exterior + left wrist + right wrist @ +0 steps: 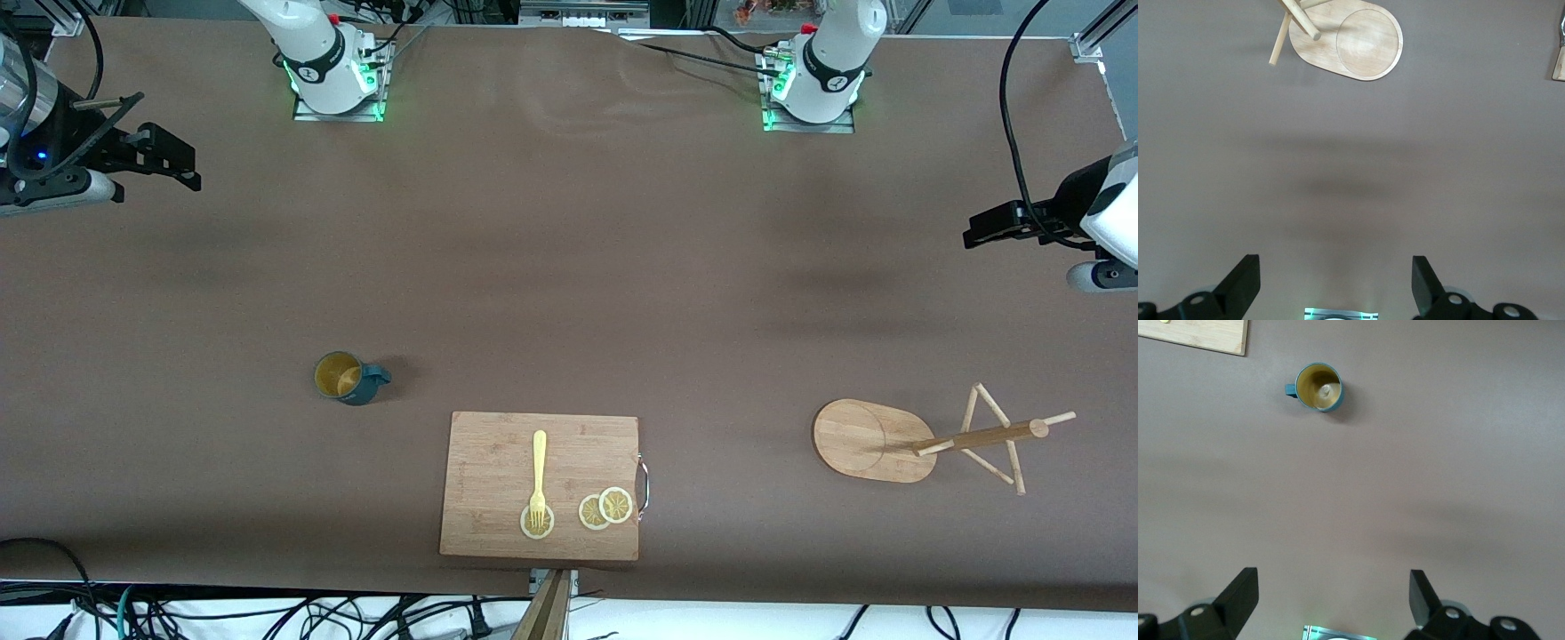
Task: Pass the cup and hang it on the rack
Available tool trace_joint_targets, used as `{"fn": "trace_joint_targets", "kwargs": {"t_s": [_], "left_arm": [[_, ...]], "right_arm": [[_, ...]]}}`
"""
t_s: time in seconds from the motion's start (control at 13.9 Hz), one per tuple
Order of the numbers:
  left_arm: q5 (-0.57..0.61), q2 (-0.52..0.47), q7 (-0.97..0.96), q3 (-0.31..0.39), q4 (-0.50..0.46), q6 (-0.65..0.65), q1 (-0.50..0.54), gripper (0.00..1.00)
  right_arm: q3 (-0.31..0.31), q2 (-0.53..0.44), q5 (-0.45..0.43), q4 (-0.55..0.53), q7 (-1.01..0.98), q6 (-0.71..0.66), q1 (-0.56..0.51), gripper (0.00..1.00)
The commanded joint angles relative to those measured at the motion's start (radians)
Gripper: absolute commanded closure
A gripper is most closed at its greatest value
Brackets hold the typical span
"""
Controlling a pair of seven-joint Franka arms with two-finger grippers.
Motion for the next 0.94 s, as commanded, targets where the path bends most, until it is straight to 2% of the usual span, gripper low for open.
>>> {"fn": "trace_joint_targets", "kwargs": {"t_s": [0.0, 0.86], "left_arm": [[0.022, 0.005, 0.001, -0.01, 0.018, -0.001, 0.0, 0.0], [0.018, 0.005, 0.0, -0.01, 0.018, -0.001, 0.0, 0.0]], "right_arm": [[-0.011, 0.011, -0.012, 0.025, 0.003, -0.029, 0.016, 0.0], [-0.016, 0.012, -0.015, 0.024, 0.006, -0.029, 0.013, 0.0]]}}
